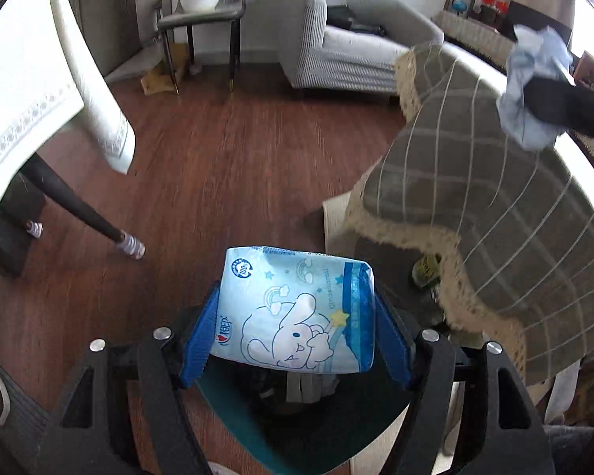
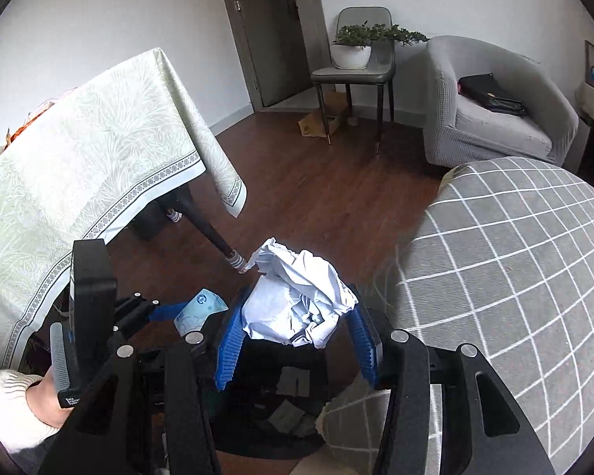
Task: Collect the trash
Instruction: 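Carry the wipes pack and paper ball over the teal bin with both tools, then open the left tool to drop the wipes while the right tool releases the paper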
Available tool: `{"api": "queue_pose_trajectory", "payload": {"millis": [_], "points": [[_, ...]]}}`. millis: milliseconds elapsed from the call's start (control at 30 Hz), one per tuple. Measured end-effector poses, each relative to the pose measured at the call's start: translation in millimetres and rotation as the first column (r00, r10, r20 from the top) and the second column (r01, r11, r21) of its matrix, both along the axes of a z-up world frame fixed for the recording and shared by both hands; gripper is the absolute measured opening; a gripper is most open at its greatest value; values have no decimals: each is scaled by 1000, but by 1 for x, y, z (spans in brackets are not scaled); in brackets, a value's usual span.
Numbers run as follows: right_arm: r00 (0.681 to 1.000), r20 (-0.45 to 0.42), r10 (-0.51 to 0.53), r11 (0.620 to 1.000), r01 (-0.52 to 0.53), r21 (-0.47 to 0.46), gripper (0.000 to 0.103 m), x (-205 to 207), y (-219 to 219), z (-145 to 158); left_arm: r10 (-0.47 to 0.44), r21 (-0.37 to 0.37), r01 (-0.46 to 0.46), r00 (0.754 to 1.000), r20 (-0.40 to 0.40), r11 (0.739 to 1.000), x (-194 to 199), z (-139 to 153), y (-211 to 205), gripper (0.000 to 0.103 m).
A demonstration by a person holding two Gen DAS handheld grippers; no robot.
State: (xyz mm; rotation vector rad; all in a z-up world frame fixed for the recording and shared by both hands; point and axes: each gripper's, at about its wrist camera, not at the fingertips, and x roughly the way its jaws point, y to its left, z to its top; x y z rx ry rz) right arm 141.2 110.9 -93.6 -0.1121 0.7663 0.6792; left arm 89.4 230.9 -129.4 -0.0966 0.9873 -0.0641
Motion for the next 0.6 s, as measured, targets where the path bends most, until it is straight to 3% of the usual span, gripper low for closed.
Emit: {"api": "queue_pose_trajectory", "payload": {"millis": [333, 600], "points": [[998, -45, 32, 997, -35, -67, 49, 3, 40, -23, -37, -17, 35, 985, -169, 999, -16, -41, 18, 74], [996, -88, 27, 996, -34, -80, 49, 4, 57, -39, -44, -47, 34, 973, -225, 998, -26, -59, 26, 75]]}}
